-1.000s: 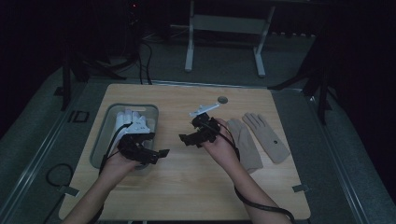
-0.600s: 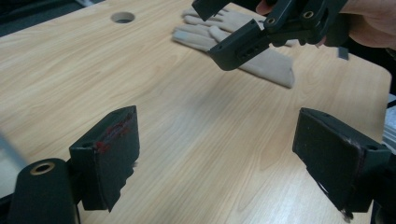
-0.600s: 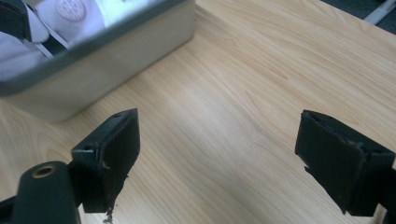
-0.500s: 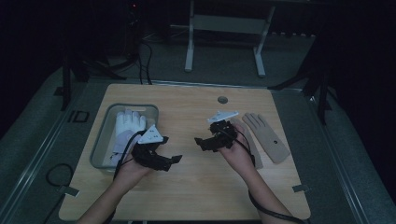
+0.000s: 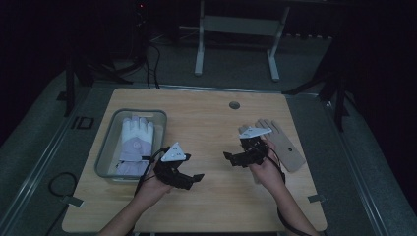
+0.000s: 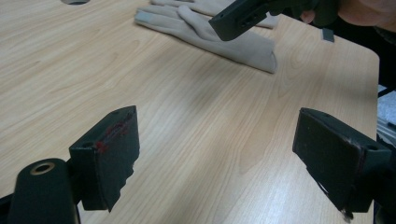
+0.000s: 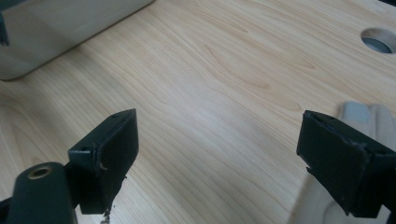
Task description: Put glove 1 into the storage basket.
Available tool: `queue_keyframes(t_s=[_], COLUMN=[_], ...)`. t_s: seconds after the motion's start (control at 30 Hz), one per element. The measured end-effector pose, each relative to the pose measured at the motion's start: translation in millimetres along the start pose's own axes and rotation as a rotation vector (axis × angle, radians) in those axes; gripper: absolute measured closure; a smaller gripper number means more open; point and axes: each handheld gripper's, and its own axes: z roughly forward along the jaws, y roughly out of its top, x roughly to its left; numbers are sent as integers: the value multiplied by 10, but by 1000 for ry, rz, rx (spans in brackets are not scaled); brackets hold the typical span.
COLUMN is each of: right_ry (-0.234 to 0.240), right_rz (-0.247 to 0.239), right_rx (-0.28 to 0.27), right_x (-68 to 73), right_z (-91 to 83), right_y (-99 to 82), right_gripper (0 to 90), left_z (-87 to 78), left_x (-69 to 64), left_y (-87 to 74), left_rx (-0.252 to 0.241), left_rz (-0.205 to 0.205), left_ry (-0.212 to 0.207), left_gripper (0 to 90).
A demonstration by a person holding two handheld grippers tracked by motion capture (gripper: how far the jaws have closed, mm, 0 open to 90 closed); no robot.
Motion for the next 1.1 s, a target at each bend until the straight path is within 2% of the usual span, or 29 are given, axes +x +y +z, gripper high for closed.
queue_keyframes(t_s=[0.1, 0.23, 0.33, 0.4, 0.63, 0.7, 0.83, 0.9, 1.1], right_ry=[-12, -14, 7, -13, -20, -24, -32, -41, -50], right_rz=[-1, 4, 51, 47, 51, 56, 54, 41, 40], right_rx=[-10, -15, -25, -31, -20, -20, -24, -36, -43], right_x=[-47, -106, -180, -194, -273, -322, -364, -397, -476], right_z=[-26, -64, -115, -135, -172, -189, -199, -205, -218], right_y=[-78, -172, -264, -304, -422, -488, -556, -621, -679], right_gripper=[133, 128, 118, 111, 112, 135, 148, 157, 238], left_z=[51, 118, 202, 231, 274, 276, 266, 245, 247], left_x=[-17, -32, -33, -37, -50, -76, -68, -66, -48], left_y=[-40, -111, -228, -287, -426, -485, -513, -551, -606], left_rx=[-8, -18, -34, -41, -76, -101, -98, -111, -100], left_rz=[-2, 0, -7, -3, -2, 27, 31, 34, 29], left_ry=[-11, -4, 5, 16, 37, 78, 105, 141, 138], left_gripper=[149, 149, 149, 149, 149, 149, 149, 149, 148])
